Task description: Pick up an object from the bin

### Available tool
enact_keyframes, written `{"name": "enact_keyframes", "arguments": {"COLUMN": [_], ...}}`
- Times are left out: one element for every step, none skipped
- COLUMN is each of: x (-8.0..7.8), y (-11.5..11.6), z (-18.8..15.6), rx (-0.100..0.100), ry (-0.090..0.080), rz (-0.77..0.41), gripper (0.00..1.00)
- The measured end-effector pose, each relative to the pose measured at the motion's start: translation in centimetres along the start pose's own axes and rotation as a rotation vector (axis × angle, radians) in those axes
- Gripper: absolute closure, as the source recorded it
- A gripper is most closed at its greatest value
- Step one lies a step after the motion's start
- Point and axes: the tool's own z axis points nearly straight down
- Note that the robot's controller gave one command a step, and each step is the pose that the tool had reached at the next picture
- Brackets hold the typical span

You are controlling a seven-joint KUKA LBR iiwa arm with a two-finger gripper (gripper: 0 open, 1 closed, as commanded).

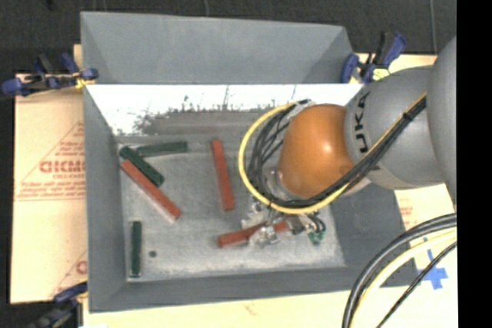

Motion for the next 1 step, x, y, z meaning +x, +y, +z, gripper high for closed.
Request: {"name": "enact_keyframes", "arguments": {"x": [0.09], "y": [0.06], "z": [-1.94], "rx": [-0.003], "ry": [0.004], "rz": [0.000], "gripper": [1.00]}}
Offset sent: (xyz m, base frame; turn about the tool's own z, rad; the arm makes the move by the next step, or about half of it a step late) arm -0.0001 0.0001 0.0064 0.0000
